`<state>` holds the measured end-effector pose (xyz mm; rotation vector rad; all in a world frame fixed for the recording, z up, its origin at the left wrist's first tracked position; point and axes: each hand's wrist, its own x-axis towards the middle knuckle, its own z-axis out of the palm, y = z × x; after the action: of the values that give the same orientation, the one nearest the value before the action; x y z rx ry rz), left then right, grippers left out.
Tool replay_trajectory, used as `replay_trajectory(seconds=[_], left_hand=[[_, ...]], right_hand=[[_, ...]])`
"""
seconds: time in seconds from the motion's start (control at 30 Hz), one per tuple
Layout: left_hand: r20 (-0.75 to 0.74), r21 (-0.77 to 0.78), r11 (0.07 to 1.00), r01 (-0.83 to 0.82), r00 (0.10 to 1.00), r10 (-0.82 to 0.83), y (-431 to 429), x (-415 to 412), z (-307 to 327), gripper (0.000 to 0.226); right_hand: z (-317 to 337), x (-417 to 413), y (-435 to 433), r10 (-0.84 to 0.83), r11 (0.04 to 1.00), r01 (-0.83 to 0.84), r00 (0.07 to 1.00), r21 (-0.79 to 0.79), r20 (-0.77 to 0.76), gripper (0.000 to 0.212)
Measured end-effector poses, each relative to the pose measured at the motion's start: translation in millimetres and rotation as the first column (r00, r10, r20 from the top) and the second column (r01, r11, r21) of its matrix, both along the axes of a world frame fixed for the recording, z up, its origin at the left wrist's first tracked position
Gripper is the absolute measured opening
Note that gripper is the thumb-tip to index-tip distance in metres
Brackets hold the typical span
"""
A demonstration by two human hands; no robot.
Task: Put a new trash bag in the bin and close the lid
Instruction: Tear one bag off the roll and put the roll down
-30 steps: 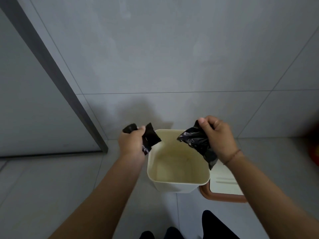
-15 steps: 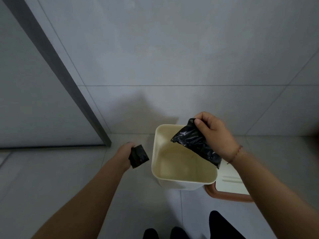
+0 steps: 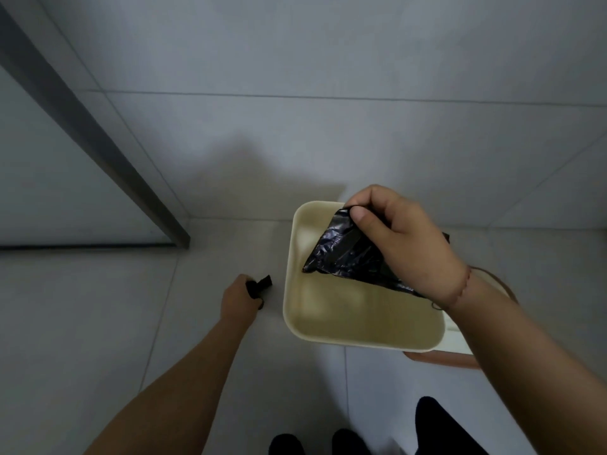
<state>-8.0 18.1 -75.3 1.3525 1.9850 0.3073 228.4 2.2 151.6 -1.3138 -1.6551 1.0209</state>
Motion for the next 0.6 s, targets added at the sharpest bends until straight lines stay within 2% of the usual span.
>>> replay_trajectory(seconds=[0.13, 0.27, 0.33, 0.4, 0.47, 0.53, 0.6], left_hand=[[0.037, -0.014, 1.0, 0.01, 0.999, -0.009, -1.9, -2.4, -9.5, 0.043], [0.082, -0.094, 0.994, 0.05, 0.996, -0.042, -1.8, -6.5, 3.9, 0.083], [0.053, -0.08, 0.997, 0.01, 0.999, -0.006, -0.6, -5.2, 25.7, 0.097], [0.034, 0.077, 0.995, -0.064, 0.998, 0.062, 2.7, 0.4, 58.1, 0.085], [0.133, 0.304, 0.945, -0.119, 0.988, 0.081, 7.2, 11.6, 101.0, 0.063], [0.264, 0.435, 0.895, -0.096, 0.964, -0.024, 7.7, 29.2, 150.4, 0.053], [0.389, 0.428, 0.903, 0.04, 0.893, -0.224, -1.5, 53.1, 198.7, 0.059]], right_hand=[[-2.5, -4.5, 2.9, 0.012, 1.0, -0.012, 1.0, -0.014, 0.004, 0.014], [6.5, -6.5, 2.0, 0.015, 1.0, -0.014, 0.999, -0.018, 0.031, 0.013], [15.9, -4.9, -1.8, 0.019, 1.0, -0.018, 0.999, -0.024, 0.047, 0.012], [28.4, -0.5, -6.9, 0.002, 1.0, 0.0, 0.999, -0.024, 0.053, 0.013], [48.7, 6.7, -10.4, -0.049, 0.999, 0.049, 0.998, 0.003, 0.042, 0.018], [80.0, 15.5, -12.7, -0.131, 0.99, 0.132, 0.991, 0.058, -0.012, 0.02], [118.6, 21.8, -14.5, -0.215, 0.965, 0.23, 0.969, 0.123, -0.119, 0.019]])
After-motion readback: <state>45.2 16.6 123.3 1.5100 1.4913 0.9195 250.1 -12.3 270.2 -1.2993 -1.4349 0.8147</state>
